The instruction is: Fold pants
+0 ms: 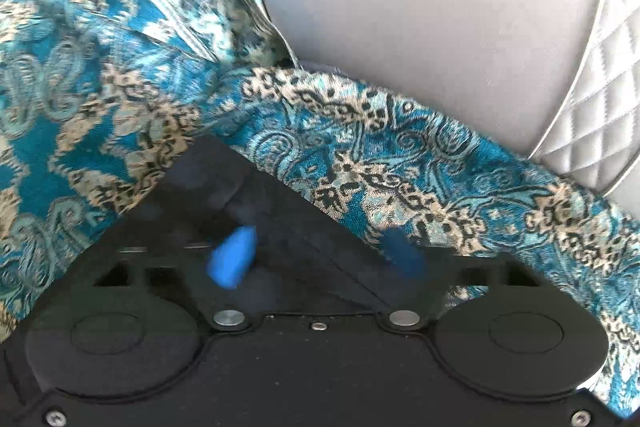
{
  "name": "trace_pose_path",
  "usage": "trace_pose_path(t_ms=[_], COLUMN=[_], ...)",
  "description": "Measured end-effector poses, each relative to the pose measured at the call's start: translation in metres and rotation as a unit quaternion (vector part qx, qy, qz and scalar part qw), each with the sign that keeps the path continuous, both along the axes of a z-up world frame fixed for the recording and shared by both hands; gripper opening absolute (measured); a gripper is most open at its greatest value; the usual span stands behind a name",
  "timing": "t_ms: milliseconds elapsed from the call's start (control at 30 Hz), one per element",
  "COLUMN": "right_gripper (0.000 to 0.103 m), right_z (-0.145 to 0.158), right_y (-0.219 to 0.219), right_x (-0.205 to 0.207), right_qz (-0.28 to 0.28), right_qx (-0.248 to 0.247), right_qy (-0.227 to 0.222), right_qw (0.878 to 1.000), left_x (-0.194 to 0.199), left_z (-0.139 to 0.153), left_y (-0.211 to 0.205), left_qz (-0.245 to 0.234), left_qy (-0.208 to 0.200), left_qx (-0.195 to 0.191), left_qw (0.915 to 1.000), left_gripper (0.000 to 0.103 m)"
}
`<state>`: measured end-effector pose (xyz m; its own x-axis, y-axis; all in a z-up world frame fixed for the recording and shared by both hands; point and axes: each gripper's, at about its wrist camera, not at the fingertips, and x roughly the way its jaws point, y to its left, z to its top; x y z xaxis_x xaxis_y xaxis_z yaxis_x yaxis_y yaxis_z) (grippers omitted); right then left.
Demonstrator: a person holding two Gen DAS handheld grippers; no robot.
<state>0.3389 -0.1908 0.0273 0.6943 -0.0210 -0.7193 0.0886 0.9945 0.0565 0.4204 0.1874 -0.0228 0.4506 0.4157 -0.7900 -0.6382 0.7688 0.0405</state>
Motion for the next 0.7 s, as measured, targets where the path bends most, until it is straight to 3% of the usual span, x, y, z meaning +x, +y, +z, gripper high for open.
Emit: trace_pose_path(t_ms=[33,100,233,400,567,700], right_gripper=[0.004,0.004,0.004,0.005,0.005,0.005], right_z=[0.002,0.005,0.011,0.016,0.007,-0.003], right_y=[-0.002,-0.006,-0.019,-0.032,-0.029,-0.02], right_x=[-0.006,-0.014,-0.034,-0.074,-0.124,-0.159], right_qz=[0.002,0.003,-0.002,0.003,0.009,0.02], right_qx=[0.001,0.006,0.021,0.041,0.048,0.029], right_qy=[-0.006,-0.009,-0.017,-0.026,-0.023,-0.011], right_qw=[1.0,1.0,1.0,0.999,0.999,0.999], left_x=[-0.002,-0.01,-0.046,-0.122,-0.212,-0.273], left_z=[0.004,0.015,0.041,0.068,0.069,0.054], left_y=[-0.003,-0.007,-0.013,-0.017,-0.018,-0.018], left_qz=[0.0,-0.005,-0.029,-0.038,-0.022,-0.004], left_qy=[0.001,-0.002,-0.046,-0.11,-0.16,-0.159], left_qx=[0.006,0.005,0.021,0.015,0.037,0.046], left_qw=[1.0,1.0,0.9983,0.9931,0.9862,0.9861], left_gripper=[0.008,0.007,0.005,0.005,0.005,0.005])
